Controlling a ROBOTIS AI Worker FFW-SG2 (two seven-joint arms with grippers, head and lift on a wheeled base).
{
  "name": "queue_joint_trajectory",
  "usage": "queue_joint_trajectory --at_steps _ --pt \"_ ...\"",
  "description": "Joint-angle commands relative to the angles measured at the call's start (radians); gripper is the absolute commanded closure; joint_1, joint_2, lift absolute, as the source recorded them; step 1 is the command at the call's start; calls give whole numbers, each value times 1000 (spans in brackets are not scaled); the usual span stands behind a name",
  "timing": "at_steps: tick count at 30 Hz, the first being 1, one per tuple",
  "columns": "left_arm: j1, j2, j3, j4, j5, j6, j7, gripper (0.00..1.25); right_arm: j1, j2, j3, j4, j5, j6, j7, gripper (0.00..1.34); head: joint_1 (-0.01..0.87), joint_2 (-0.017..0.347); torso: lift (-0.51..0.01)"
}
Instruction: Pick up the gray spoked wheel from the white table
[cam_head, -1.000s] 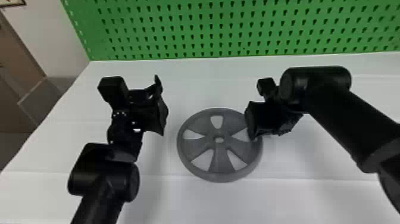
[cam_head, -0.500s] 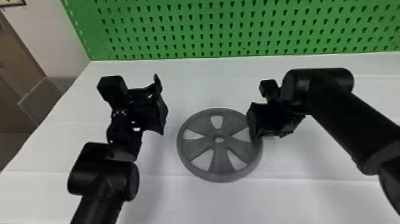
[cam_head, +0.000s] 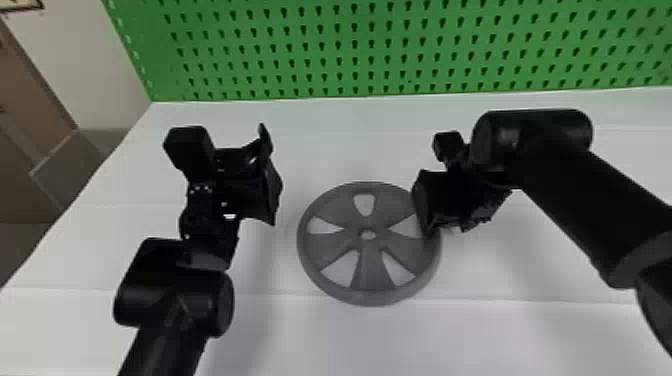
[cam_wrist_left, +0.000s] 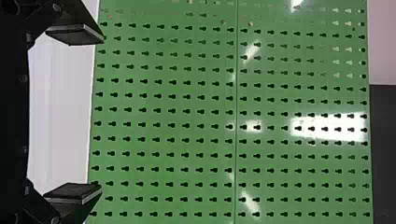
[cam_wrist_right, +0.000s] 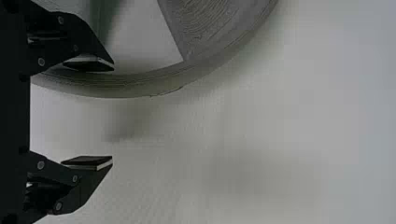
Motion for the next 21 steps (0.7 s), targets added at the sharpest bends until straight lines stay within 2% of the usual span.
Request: queue_joint_trajectory --at_steps 1,9,14,18,21 --pt "-1 0 0 0 -2 0 0 159 -15 1 18 0 -4 28 0 559 778 155 -81" --pt "-6 0 -2 3 -5 0 0 159 -19 1 37 0 -21 44 2 559 778 155 -81" --pt "-4 -1 0 3 -5 0 0 159 -18 1 47 1 -40 46 6 618 778 155 -81" --pt "-4 -1 0 3 -8 0 0 159 -18 1 58 1 -49 46 8 765 778 155 -81" --pt "-6 -1 0 3 -10 0 2 159 -18 1 60 1 -50 48 9 958 778 155 -81"
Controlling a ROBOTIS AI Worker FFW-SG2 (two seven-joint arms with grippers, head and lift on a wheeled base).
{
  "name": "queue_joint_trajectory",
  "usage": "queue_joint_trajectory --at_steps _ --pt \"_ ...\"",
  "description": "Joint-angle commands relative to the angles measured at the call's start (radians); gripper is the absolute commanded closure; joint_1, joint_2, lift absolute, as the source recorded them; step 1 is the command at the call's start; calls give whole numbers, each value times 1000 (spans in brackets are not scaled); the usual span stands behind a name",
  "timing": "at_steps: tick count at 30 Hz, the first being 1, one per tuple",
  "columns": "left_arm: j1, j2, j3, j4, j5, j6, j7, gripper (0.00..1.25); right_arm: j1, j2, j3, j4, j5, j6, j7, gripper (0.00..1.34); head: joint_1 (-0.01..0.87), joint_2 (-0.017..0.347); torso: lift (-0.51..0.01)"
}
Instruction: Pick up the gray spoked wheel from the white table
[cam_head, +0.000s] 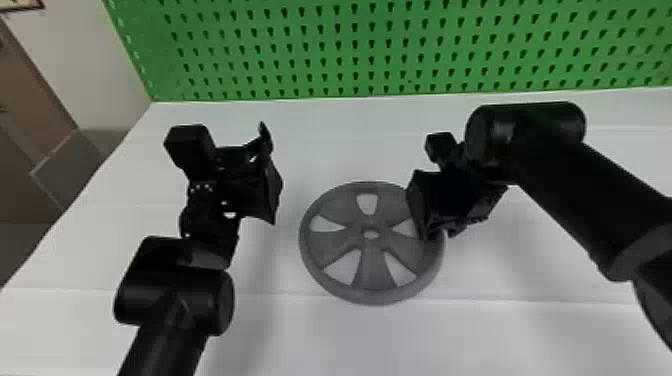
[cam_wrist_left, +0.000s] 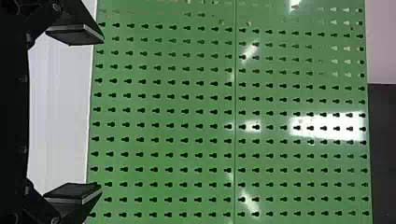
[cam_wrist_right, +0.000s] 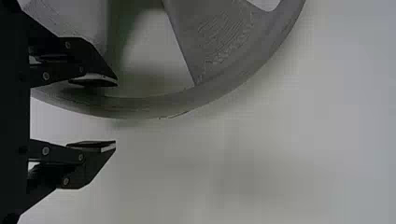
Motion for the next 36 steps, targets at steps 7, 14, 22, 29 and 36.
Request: queue_joint_trajectory --at_steps 7,14,22,29,36 --pt "-2 0 -1 0 -2 0 1 160 -3 1 7 0 -3 23 6 1030 778 155 -81" --pt "0 0 -2 3 -2 0 2 160 -6 1 20 2 -1 26 19 1210 778 155 -81" --pt "0 0 -1 3 -2 0 2 159 -12 1 15 -1 6 31 20 1210 778 155 -81" --pt "7 1 4 3 3 0 2 159 -10 1 -42 -44 52 84 20 1210 778 155 -81" --pt "13 1 9 3 4 0 2 159 1 1 -154 -164 174 172 20 1210 778 155 -81"
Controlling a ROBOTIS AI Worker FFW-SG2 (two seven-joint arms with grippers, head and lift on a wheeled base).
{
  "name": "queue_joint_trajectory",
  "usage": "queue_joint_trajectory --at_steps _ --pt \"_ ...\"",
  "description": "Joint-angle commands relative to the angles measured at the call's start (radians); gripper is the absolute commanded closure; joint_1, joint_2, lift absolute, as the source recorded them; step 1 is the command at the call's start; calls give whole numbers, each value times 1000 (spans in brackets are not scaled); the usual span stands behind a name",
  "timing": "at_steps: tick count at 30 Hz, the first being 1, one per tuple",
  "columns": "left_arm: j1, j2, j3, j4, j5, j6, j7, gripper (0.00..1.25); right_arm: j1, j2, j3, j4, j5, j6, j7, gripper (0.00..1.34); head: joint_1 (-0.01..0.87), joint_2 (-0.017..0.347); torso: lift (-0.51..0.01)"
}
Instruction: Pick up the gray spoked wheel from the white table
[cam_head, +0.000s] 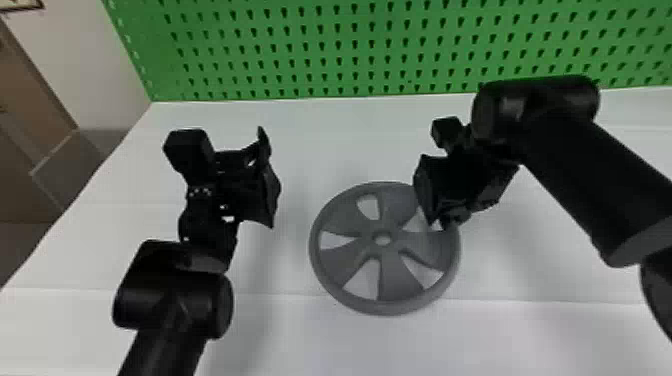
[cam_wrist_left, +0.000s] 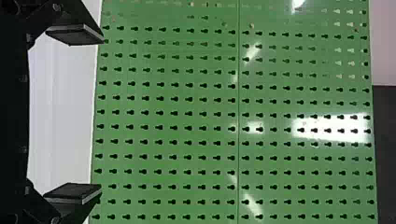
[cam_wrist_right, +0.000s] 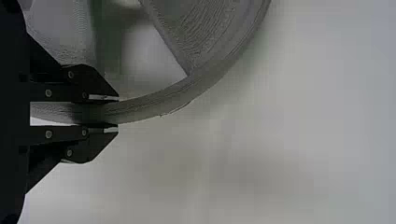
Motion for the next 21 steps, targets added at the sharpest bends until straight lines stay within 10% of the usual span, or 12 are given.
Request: queue_joint_trajectory --at_steps 1,21 --pt "5 0 3 0 3 0 0 159 12 1 -82 -88 79 60 0 1210 778 155 -81" --pt "31 0 29 -28 8 -5 0 159 171 -3 -283 -571 134 -10 0 1210 778 155 -81"
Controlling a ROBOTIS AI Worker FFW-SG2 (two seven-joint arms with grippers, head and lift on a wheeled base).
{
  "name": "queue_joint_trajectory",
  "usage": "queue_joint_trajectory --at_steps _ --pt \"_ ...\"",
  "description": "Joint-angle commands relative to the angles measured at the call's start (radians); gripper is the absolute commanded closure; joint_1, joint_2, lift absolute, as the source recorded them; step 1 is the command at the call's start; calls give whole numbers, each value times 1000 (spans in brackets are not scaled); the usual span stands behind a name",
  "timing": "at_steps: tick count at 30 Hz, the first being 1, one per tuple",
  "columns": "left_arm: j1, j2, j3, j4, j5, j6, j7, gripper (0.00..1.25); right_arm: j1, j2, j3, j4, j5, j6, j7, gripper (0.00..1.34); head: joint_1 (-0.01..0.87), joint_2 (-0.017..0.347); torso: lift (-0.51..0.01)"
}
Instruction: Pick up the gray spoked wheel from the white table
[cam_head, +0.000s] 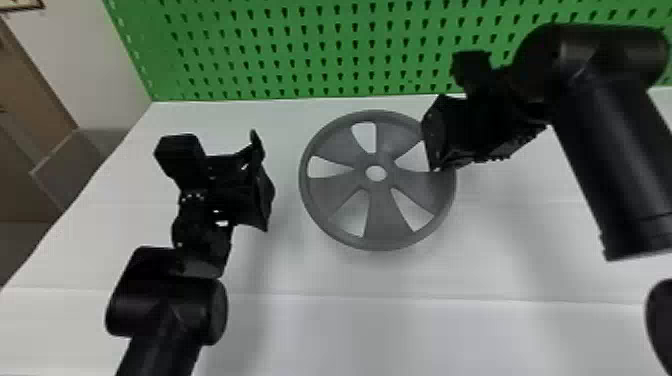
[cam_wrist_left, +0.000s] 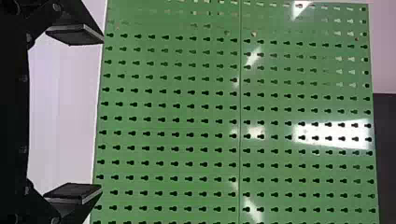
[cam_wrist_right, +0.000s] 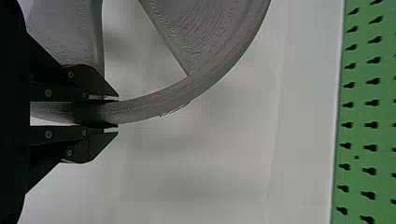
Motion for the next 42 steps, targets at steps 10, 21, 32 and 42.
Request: queue_joint_trajectory --at_steps 10,21,32,42 --pt "15 0 19 -26 3 1 0 159 165 -25 -87 -282 28 -221 0 1210 778 155 -81" --pt "19 -1 24 -37 11 1 0 159 320 -69 -117 -425 -25 -514 9 1210 778 155 -81" --pt "22 -1 26 -48 17 7 0 159 464 -71 -108 -473 69 -829 23 1210 778 155 -81" --pt "24 -1 21 -54 26 18 0 159 568 -57 -117 -476 155 -1094 49 1208 778 155 -81"
